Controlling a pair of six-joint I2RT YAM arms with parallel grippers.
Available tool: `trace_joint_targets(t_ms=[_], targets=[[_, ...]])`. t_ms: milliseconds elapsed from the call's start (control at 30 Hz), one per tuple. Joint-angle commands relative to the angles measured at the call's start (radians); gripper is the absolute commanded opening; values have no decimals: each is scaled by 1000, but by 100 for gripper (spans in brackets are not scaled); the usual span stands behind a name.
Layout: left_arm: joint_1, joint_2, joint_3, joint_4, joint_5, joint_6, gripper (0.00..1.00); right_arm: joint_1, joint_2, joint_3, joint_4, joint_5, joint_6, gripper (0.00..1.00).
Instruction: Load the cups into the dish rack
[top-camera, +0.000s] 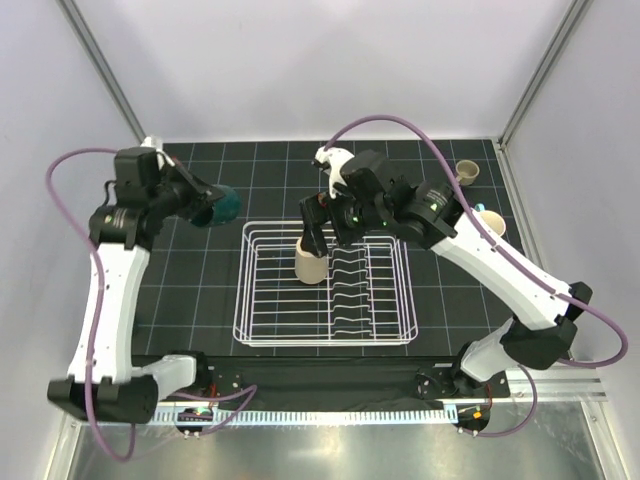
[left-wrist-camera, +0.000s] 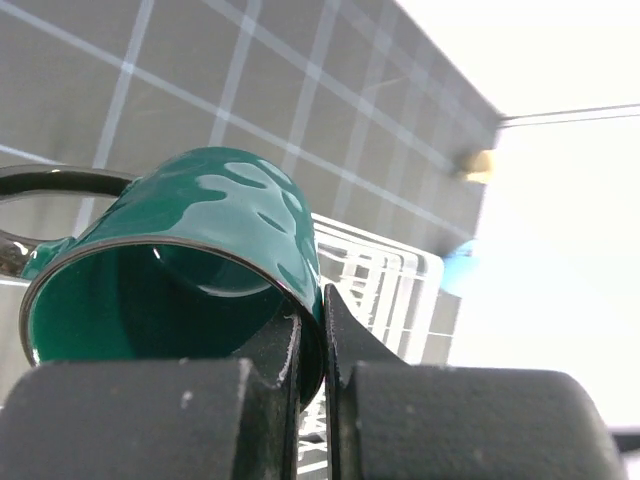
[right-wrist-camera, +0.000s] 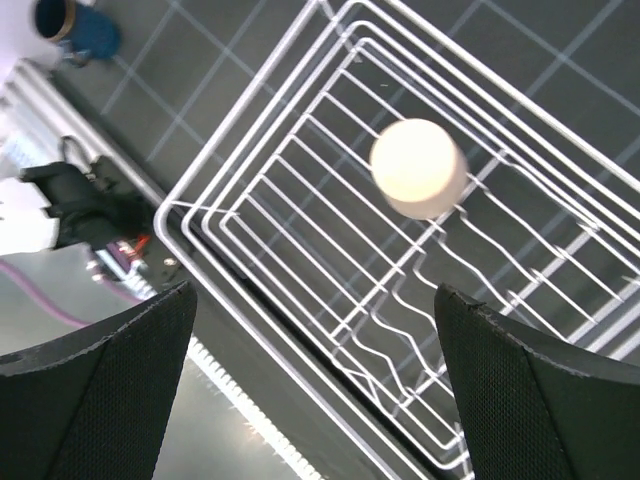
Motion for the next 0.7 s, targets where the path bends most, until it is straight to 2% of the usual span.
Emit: trace_joint_targets(t_ms=[0, 167, 233, 367, 500, 667], targets=[[14, -100, -38, 113, 149, -72, 0, -42, 10, 79, 19, -153, -7, 100], [14, -293, -139, 235, 325, -113, 0, -154, 13, 88, 19, -265, 58, 100], [15, -360, -198, 291, 382, -133, 0, -172, 8, 102, 4, -253, 61, 100], [14, -584, -392, 575, 481, -247, 0, -179, 11, 145, 2, -249, 96, 100], [14, -675, -513, 710, 585, -362, 0, -177, 16, 111, 129, -399, 214, 100], [14, -723, -510, 759, 701, -396, 0, -177, 36, 101, 284, -485, 291, 100]])
